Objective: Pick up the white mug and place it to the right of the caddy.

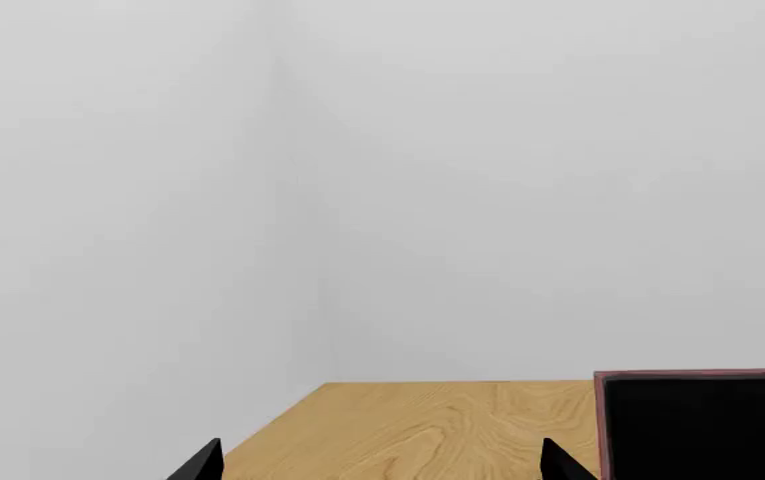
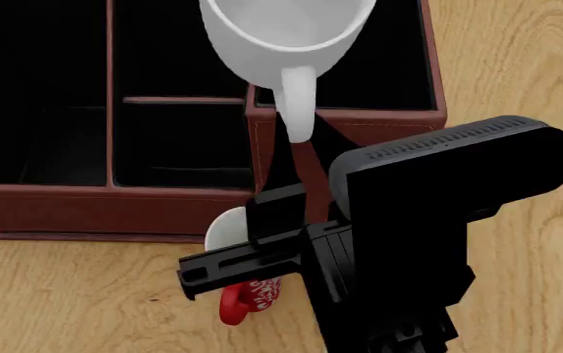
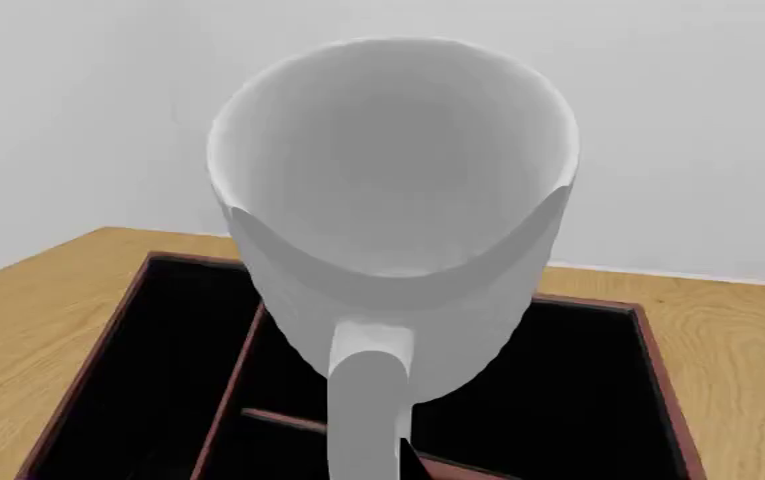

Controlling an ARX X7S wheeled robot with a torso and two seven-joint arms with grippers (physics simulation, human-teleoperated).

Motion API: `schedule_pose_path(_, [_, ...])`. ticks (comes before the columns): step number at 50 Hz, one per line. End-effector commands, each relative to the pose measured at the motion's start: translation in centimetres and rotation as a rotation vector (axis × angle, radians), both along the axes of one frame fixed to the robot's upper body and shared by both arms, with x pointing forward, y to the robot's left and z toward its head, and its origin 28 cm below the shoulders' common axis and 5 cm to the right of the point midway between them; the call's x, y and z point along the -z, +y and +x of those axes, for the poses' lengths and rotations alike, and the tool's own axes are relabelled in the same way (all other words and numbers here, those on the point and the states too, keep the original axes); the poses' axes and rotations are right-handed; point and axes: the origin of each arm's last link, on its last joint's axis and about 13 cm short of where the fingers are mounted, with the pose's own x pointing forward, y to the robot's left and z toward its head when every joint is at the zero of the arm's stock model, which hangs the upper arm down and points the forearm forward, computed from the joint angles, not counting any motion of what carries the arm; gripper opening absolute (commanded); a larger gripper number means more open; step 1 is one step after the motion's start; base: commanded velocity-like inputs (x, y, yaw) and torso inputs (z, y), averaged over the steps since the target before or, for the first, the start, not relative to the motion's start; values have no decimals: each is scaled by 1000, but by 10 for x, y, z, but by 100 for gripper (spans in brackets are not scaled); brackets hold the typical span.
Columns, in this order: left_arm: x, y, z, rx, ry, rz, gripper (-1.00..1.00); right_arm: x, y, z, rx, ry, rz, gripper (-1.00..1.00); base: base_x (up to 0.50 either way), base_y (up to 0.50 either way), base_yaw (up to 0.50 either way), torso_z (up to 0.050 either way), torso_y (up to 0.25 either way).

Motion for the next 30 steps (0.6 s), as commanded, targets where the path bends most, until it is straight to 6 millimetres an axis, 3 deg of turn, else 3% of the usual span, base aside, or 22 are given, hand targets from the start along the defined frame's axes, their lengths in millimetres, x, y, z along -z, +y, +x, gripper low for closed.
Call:
schedule_pose_path(1, [2, 0, 2, 4, 4, -4, 100, -7, -13, 3, 87, -33, 13, -100, 0, 0, 0, 0, 0])
schedule_pose_path(30, [2, -4, 9, 28, 9, 3, 100, -8, -46, 7, 275, -21, 60, -100, 0, 0, 0, 0, 0])
